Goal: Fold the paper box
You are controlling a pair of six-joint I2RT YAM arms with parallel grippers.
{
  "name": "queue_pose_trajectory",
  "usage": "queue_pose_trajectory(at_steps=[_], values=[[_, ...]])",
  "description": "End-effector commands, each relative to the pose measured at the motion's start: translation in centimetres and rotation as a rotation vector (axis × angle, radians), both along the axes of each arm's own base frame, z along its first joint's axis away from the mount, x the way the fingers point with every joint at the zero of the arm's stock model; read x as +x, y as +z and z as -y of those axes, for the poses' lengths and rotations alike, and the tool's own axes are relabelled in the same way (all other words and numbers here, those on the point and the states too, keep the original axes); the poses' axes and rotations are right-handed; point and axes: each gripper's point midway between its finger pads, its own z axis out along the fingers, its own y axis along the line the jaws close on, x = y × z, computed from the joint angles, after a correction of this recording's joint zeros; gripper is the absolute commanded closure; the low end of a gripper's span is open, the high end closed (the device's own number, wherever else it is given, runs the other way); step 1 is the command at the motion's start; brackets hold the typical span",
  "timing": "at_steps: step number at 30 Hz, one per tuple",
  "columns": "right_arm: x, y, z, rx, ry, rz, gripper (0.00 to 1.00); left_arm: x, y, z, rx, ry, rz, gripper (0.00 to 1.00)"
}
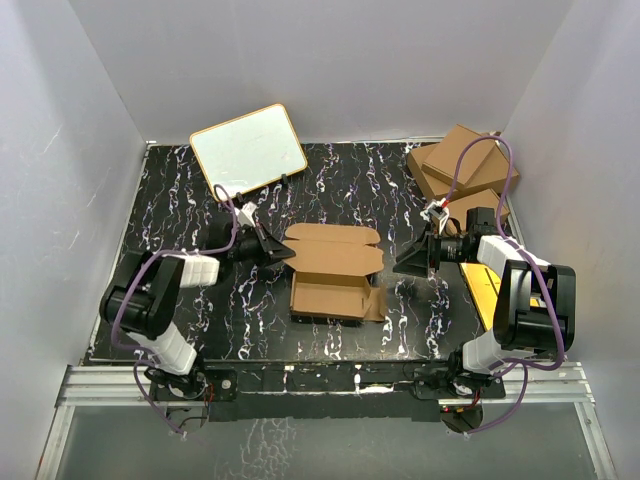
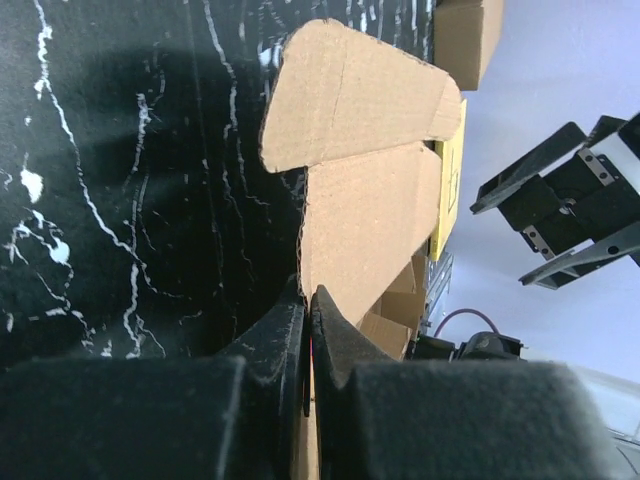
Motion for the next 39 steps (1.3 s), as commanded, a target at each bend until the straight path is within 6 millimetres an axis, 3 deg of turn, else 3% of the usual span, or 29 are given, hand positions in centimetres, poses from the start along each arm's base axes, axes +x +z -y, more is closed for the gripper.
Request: queue_pose_trajectory(at_steps=[1,12,16,21,25,31,39], values=[[1.0,1.5,-0.2,0.019,0.027,0.102,0.24,0.8,4.6,-0.8,-0.023,0.064,0.225,1.00],[2.0,0.1,-0.3,-0.046,0.007,0.085,0.25,-0.9,7.2,-4.5,0.000,0.289,0.436,1.00],[2.2,-0.3,-1.5,-0.055,0.025,0.049,0.24,-1.4,7.5,-5.1,0.053,0.315,0.515,1.00],[2.4,-1.6,-4.5,-0.198,0.072,0.091,0.22,-2.0,8.2,-5.0,0.075,0.326,0.593,1.00],[4.7,-1.9,-4.9,-0.367,-0.047,0.147,0.22,-2.4,8.8,-4.7,0.089,0.323,0.629,1.00],[4.9,-2.3,-5.9,-0.489,-0.083,0.221,0.23,-2.8,9.3,-3.7,0.134,0.303,0.669,1.00],[5.9,-3.4,-6.2,-0.589,-0.115,0.242,0.36,-3.0,9.7,-3.2,0.151,0.295,0.689,1.00]])
